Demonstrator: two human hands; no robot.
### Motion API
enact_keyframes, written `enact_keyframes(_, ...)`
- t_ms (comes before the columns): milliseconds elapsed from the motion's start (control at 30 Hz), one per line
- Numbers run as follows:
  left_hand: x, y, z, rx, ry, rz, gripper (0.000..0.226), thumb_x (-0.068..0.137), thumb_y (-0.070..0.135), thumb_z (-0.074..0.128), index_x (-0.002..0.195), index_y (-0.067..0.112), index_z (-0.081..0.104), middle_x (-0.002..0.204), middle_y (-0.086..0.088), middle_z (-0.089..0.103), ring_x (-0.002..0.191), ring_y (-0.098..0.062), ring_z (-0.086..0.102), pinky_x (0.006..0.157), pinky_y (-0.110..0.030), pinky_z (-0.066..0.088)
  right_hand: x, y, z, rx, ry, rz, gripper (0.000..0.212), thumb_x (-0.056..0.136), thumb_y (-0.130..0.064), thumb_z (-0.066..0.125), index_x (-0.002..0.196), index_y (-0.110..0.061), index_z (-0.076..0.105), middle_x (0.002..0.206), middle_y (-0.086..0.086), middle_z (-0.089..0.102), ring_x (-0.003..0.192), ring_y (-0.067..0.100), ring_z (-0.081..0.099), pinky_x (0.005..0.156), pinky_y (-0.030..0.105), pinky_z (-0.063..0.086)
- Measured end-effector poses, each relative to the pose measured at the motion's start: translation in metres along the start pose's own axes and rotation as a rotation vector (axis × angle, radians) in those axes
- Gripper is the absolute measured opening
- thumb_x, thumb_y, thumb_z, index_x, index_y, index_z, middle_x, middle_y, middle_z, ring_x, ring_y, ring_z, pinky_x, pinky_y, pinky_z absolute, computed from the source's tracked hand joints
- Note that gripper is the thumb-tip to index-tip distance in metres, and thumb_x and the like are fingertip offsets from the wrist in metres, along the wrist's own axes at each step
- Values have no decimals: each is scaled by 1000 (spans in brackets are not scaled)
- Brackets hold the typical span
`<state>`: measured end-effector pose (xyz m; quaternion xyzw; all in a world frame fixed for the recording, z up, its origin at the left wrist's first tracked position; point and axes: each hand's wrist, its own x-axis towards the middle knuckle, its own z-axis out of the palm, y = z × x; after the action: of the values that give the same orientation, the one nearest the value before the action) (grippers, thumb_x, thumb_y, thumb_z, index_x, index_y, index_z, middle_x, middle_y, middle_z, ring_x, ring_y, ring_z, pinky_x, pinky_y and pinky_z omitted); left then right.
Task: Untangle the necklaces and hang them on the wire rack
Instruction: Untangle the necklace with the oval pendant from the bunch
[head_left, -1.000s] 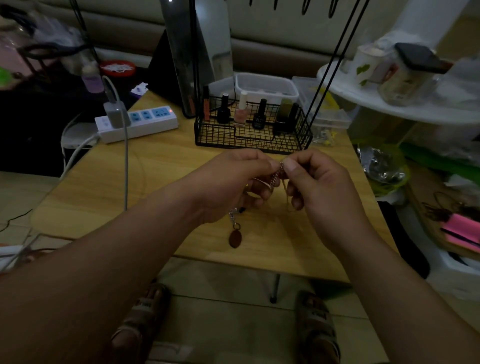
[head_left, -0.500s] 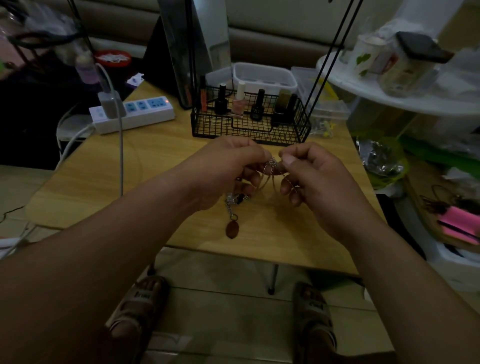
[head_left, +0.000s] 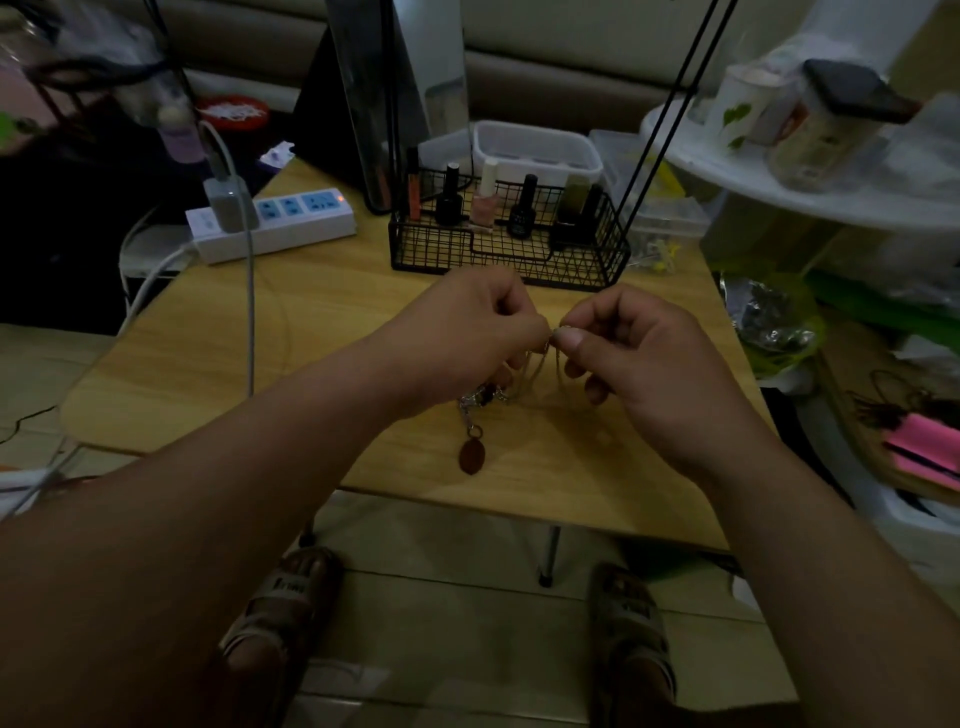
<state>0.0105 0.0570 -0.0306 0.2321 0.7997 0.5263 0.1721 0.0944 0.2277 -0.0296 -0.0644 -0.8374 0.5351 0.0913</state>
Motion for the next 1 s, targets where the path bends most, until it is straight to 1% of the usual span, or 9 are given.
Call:
enact_keyframes(100,1,1,2,-80,7,-10,7,93,13,70,91,9,64,81,-9,72,71,-17,68,72,-41,63,2,1,0,128,-1,59,4,99,-10,65,102,-9,67,89,2,70,75,8,67,59,24,53)
enact_keyframes(200,1,2,2,-195,-27,-18,9,93,4,69,95,10,63,81,-6,68,74,-18,65,72,-37,61,4,4,-2,206,-21,86,3,98,-8,66,101,-10,67,84,2,68,73,11,64,57,26,49)
enact_keyframes(267,1,3,1,-208,-35,-3,13,93,1,68,99,11,64,80,-3,66,75,-17,63,71,-36,58,4,6,-3,148,-37,66,7,97,-8,68,103,-10,67,78,0,65,65,10,59,54,26,46)
enact_keyframes(400,0,2,0,-183,-27,28,16,92,-2,67,104,9,65,81,-6,68,75,-18,63,68,-34,55,3,4,-3,-18,-76,-6,17,96,-8,70,110,-16,70,85,-2,67,65,3,58,56,19,46)
enact_keyframes(600,0,1,2,-169,-26,28,15,93,-2,63,101,10,66,86,-13,70,74,-21,64,66,-34,53,-1,2,0,-277,-16,-110,10,97,-16,70,99,-24,74,80,-12,68,73,-2,63,60,11,45)
enact_keyframes(733,1,1,3,-133,-8,48,14,92,-2,64,97,12,66,76,-4,73,71,-16,66,63,-28,53,0,6,1,-358,56,-135,7,97,-22,68,96,-29,70,83,-12,68,76,1,64,62,12,47)
enact_keyframes(833,2,1,6,-111,-21,57,14,91,0,67,96,13,66,72,-1,72,70,-14,68,60,-24,53,-1,4,2,-322,111,-138,6,97,-22,66,95,-28,68,82,-10,68,75,3,63,59,13,47)
enact_keyframes(900,3,1,7,-94,-40,54,13,91,2,69,98,14,67,75,-1,73,72,-14,69,64,-26,56,-1,4,2,-248,126,-101,6,98,-23,65,94,-27,67,80,-6,69,70,5,63,56,17,48)
enact_keyframes(1000,5,1,8,-72,-79,27,10,94,7,68,100,14,71,82,-3,75,77,-16,72,77,-37,63,-2,5,2,-198,114,-50,8,100,-25,63,94,-29,66,80,-4,69,64,5,61,58,32,53)
